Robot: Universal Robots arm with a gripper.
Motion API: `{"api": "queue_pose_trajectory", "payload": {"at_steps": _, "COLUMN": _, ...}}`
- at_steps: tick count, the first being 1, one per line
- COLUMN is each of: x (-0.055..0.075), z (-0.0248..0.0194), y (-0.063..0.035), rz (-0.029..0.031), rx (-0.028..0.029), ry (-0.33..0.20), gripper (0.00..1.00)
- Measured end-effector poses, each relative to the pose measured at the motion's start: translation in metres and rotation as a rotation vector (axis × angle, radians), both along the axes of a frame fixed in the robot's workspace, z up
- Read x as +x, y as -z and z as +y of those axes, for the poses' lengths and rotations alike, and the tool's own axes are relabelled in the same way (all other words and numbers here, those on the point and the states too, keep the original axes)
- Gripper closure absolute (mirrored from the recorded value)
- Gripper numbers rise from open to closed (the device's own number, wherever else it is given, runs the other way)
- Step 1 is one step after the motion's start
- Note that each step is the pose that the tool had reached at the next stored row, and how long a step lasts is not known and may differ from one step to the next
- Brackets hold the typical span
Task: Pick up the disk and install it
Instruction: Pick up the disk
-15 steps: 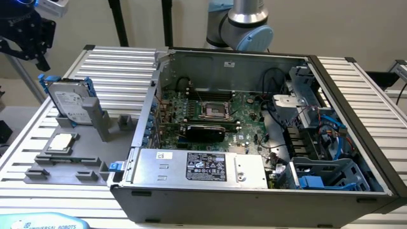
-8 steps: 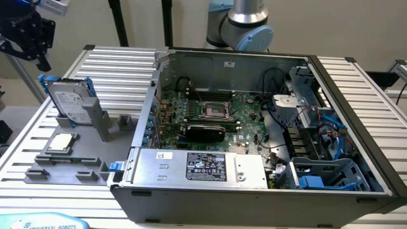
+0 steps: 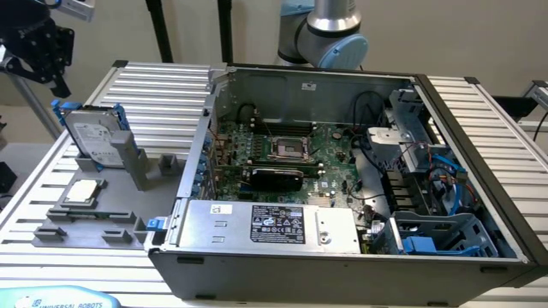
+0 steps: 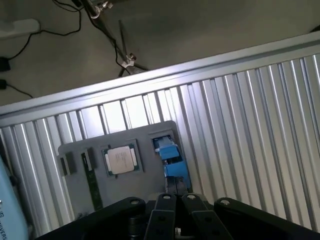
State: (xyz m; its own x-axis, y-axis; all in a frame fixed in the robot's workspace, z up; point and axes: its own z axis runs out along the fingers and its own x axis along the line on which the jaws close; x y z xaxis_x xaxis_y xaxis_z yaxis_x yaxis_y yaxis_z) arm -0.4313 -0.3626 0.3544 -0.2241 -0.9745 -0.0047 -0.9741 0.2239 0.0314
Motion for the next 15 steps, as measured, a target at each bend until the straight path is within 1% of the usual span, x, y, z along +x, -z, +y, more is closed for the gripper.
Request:
{"api": "queue_pose_trajectory", "payload": {"at_steps": 5, "x": 0.0, "z": 0.0016, "y": 0.0015, "rz": -0.0065, "rx": 0.0, "ry": -0.045, "gripper": 0.89}}
{"api": "queue_pose_trajectory", "payload": {"at_steps": 10, "x": 0.0, "z": 0.0028, "y": 0.0016, "rz": -0.0092, "rx": 0.0001, "ry": -0.094, "gripper": 0.89}}
{"api": "queue_pose_trajectory", "payload": {"at_steps": 15, "x": 0.0001, "z": 0.004, "y": 0.0017, "rz": -0.0094, "rx": 0.0003, "ry": -0.134, "gripper": 0.89}}
